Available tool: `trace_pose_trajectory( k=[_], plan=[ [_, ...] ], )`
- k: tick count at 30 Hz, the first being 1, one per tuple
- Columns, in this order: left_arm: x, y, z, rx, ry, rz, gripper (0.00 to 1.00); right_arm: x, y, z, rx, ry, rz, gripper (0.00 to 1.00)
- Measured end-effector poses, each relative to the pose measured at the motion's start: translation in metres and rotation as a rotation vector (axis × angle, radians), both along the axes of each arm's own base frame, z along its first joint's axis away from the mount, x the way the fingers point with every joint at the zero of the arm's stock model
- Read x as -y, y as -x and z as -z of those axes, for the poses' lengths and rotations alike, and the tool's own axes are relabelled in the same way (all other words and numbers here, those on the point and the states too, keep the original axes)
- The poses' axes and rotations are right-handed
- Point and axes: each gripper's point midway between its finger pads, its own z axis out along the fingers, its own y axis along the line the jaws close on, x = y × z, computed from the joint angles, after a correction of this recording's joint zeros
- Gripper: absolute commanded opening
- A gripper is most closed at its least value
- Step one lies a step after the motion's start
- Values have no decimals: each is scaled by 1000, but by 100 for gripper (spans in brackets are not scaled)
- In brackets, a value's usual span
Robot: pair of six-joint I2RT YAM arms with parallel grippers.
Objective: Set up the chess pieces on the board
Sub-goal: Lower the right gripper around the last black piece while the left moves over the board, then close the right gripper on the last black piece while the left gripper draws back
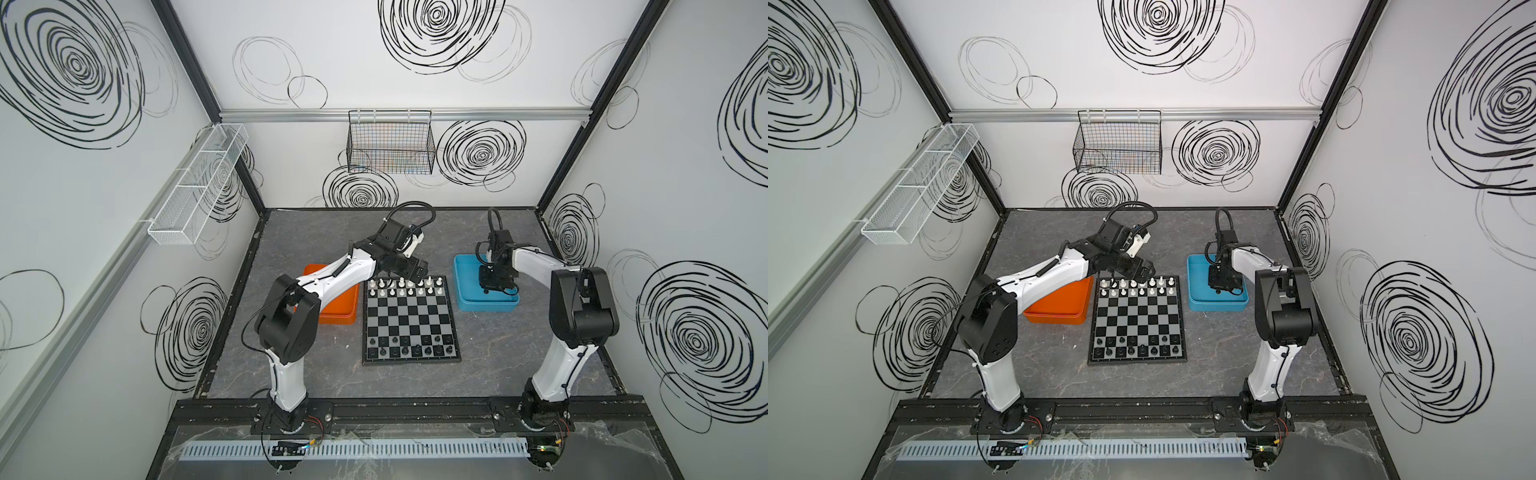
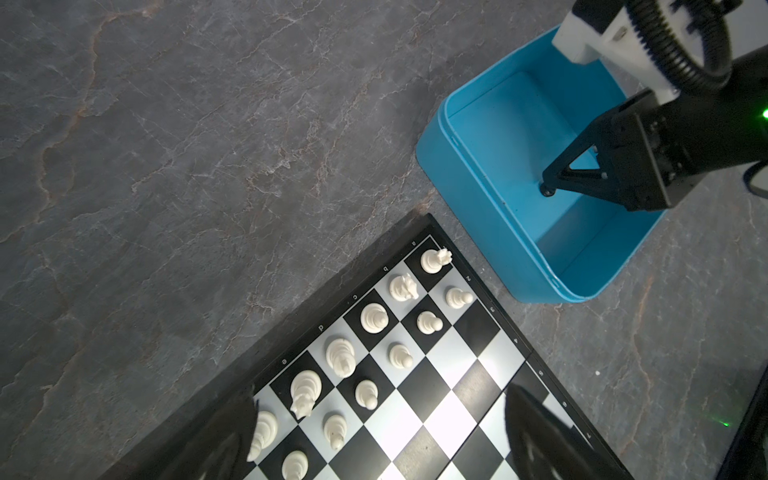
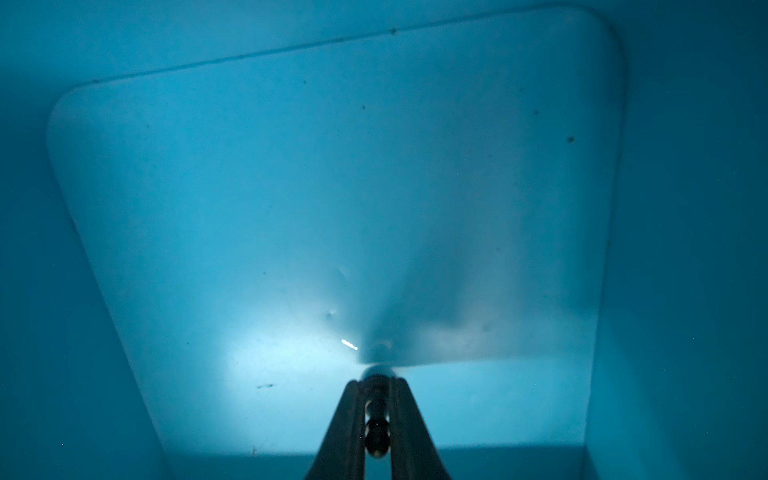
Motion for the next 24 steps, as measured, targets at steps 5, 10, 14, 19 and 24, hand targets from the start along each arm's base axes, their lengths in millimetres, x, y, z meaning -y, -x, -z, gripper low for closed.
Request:
trace_pose_trajectory(
  k=[5,10,14,19,24],
  plan=[
    [0,0,0,3,-4,-2,96,0,0,0,-2,0,0,12],
    [-2,-2,1,9,-12,-10,96,0,2,0,-7,2,0,11],
    [-3,-2,1,11,-17,-15,96,1,6,0,-27,7,0,10],
    [-9,-7,1,9,-13,-32,96,2,10,-5,-37,8,-2,10],
    [-32,-24,0,-11,11,-95,96,0,3,-20,-5,7,-9,10]
  ],
)
